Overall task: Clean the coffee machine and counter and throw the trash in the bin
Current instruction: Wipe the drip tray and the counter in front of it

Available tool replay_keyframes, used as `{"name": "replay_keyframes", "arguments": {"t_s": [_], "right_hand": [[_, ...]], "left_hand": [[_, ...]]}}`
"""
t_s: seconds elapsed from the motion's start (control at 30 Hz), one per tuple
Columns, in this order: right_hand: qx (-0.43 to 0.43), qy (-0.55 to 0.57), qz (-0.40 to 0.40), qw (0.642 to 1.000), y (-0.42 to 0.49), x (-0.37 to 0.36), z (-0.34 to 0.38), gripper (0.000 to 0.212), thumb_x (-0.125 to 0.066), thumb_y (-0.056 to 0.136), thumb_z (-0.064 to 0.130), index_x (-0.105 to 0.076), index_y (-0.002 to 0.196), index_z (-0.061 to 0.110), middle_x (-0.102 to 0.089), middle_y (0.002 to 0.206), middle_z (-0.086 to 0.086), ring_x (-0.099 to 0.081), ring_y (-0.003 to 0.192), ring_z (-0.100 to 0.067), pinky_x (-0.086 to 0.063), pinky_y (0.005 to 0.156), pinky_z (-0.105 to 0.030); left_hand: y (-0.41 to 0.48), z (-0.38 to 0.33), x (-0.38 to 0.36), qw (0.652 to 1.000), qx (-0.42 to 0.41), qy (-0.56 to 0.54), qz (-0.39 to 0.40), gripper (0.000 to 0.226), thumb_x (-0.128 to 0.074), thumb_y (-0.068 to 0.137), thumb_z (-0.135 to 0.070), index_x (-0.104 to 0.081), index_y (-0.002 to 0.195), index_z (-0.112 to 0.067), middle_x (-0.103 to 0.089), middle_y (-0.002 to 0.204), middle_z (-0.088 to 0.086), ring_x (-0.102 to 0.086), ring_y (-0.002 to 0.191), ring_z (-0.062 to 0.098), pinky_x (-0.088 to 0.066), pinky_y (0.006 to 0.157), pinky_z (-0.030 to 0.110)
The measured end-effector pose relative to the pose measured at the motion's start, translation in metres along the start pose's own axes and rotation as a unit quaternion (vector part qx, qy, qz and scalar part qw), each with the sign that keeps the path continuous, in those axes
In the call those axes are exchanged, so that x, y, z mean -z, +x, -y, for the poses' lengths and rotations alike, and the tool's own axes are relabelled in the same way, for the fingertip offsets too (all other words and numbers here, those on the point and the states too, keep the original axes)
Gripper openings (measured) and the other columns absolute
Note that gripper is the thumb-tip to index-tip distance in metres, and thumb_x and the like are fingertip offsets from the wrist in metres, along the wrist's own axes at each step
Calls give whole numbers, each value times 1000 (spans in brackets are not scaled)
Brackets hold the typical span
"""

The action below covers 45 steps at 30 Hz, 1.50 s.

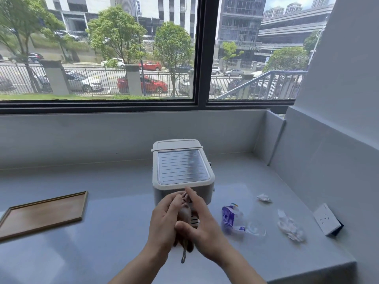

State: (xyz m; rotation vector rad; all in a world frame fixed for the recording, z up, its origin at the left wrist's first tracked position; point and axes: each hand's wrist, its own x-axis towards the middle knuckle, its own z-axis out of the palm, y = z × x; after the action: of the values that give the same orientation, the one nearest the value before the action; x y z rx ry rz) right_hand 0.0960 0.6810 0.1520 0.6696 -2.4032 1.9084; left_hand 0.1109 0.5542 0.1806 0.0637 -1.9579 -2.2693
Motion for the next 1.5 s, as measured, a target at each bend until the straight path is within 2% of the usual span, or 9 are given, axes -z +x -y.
{"name": "replay_keyframes", "arguments": {"t_s": [0.1,0.2,0.27,0.43,0.7,1.0,1.17,1.27,1.5], "right_hand": [[-11,-3,-13,1000,-1,-3,-7,88,-83,75,29,-35,148,40,-49,143,14,-52,129,-5,-45,108,-36],[-43,49,-42,997,-6,-7,-14,75,-77,80,14,-45,140,46,-69,106,-1,-69,60,-26,-58,49,-47],[-62,74,-89,991,-8,-9,-19,68,-75,80,14,-50,134,48,-71,96,1,-65,53,-37,-54,38,-50],[-101,51,-130,985,-18,-8,-35,65,-77,77,16,-55,127,50,-72,96,9,-70,61,-29,-56,41,-47],[-227,54,-145,962,-28,1,-66,64,-73,80,13,-53,122,57,-71,90,18,-66,49,-30,-52,36,-40],[-197,-136,-92,966,-41,-20,-133,63,-72,81,14,-49,119,58,-59,125,19,-63,89,10,-51,74,-12],[-137,-458,-67,876,-63,-15,-169,77,-62,79,59,-32,147,38,-18,159,6,-33,135,-18,-46,103,-37],[-110,-515,-60,848,-72,-14,-184,96,-59,67,73,-49,140,12,-49,140,-6,-50,122,-26,-52,92,-41],[51,-483,-71,871,-40,-35,-197,37,-79,61,22,-68,96,16,-65,89,1,-58,79,-26,-52,67,-36]], "left_hand": [[-7,-7,-7,976,95,-189,48,37,-45,94,-32,-72,109,-10,-72,114,16,-69,108,31,-58,87,41],[-12,-7,-7,981,91,-158,72,42,-43,93,-38,-72,100,-9,-74,102,15,-71,88,33,-57,60,37],[-13,-1,-5,987,60,-132,72,41,-39,98,-35,-72,103,-11,-74,105,14,-72,90,27,-57,60,33],[-7,31,27,987,-62,143,47,24,-54,91,-23,-68,110,-22,-69,112,-4,-64,107,8,-50,86,19],[6,120,108,847,-49,529,24,38,-49,97,-38,-49,133,-27,-43,132,-14,-44,123,9,-42,94,25],[27,194,114,828,-33,556,59,60,-46,95,-44,-32,146,-14,-38,147,1,-38,133,18,-32,110,29],[37,215,100,847,-30,531,22,60,-38,96,-49,-30,145,-16,-41,139,-2,-43,124,23,-34,109,37],[39,230,92,842,-34,538,-9,57,-35,98,-50,-29,145,-18,-43,137,-3,-42,130,22,-29,115,42],[39,245,97,841,-22,539,-29,66,-14,97,-58,-18,154,-24,-38,153,-4,-28,144,13,-16,123,39]]}}
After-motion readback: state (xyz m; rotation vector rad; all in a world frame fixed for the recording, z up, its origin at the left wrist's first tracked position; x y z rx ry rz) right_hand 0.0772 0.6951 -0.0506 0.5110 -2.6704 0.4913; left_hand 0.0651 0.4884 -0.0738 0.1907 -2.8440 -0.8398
